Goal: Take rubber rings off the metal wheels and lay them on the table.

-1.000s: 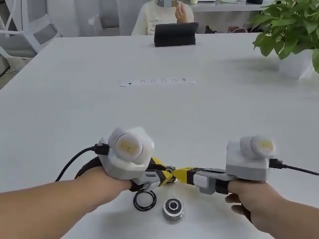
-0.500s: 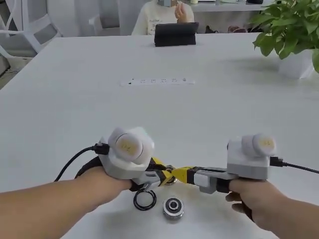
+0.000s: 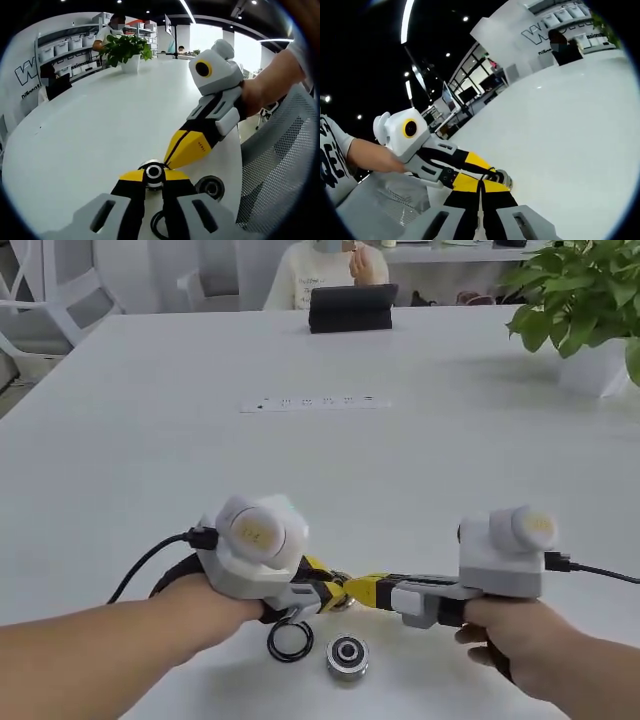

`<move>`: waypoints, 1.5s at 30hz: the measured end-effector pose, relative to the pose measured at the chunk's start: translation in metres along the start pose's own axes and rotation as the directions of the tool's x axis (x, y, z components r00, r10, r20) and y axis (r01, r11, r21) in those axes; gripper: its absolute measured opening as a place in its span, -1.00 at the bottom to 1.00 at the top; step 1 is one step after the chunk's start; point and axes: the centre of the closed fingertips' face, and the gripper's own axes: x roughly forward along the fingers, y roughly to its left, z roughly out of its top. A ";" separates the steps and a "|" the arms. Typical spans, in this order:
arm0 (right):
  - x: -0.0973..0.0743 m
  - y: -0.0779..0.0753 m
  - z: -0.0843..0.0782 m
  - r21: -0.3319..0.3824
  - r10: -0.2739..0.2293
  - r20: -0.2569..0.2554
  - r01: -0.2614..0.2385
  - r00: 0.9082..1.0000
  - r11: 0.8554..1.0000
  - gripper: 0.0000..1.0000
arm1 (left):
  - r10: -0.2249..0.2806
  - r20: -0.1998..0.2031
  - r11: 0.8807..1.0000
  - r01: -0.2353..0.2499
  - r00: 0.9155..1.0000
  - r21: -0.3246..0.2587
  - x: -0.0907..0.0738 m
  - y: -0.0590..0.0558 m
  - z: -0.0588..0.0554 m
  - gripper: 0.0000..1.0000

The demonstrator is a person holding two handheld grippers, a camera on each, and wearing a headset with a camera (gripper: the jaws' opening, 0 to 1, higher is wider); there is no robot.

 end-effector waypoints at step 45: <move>-0.003 -0.015 0.000 0.003 -0.075 0.008 0.075 0.997 0.997 -1.00 | -0.029 0.004 0.999 0.029 1.000 0.034 -0.009 -0.002 0.004 -0.75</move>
